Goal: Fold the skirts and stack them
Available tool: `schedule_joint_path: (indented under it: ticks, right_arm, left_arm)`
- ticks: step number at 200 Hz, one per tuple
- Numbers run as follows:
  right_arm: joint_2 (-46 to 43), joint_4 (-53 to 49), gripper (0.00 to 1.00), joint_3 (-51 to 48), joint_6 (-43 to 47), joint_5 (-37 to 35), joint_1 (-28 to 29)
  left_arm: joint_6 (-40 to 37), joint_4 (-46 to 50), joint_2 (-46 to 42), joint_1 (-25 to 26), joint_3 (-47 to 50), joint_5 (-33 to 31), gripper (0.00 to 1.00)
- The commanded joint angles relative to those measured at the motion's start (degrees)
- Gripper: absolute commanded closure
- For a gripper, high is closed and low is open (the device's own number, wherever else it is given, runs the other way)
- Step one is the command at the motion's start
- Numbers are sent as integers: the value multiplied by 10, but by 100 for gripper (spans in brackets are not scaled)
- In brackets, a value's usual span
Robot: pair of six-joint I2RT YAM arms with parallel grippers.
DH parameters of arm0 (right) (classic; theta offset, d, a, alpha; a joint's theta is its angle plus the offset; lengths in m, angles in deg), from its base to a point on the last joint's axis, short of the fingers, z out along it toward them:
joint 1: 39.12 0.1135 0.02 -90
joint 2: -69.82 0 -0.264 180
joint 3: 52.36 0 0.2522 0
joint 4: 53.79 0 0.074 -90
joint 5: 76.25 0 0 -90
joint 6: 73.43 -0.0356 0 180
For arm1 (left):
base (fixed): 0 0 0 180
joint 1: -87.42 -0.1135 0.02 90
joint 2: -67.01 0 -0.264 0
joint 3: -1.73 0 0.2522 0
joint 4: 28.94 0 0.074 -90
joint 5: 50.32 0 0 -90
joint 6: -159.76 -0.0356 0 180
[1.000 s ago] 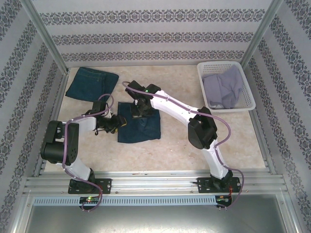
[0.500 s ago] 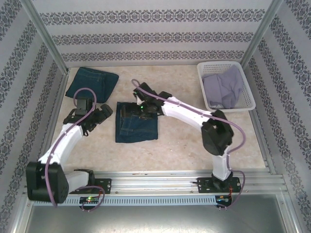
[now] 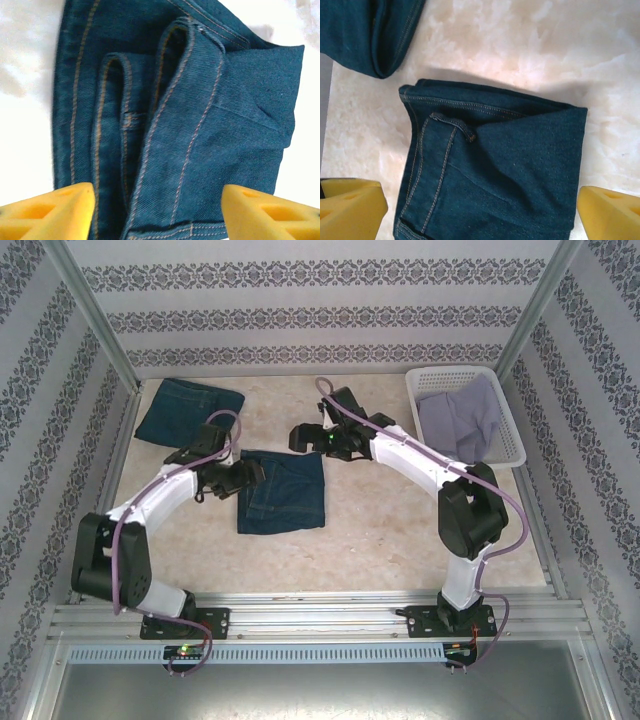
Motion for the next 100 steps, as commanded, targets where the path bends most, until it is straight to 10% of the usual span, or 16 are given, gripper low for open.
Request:
schedule_joint_path:
  ticks: [1,60,100]
  right_arm:
    - [5,4,2,-19,6,2,5]
    - [-6,33,2,-55,-14,11,6]
    - [-1,37,2,-56,-18,13,6]
  left_arm:
    - [-78,27,42,7,-38,9,35]
    - [-97,28,186,15,-119,17,55]
    - [-87,26,170,15,-120,28,100]
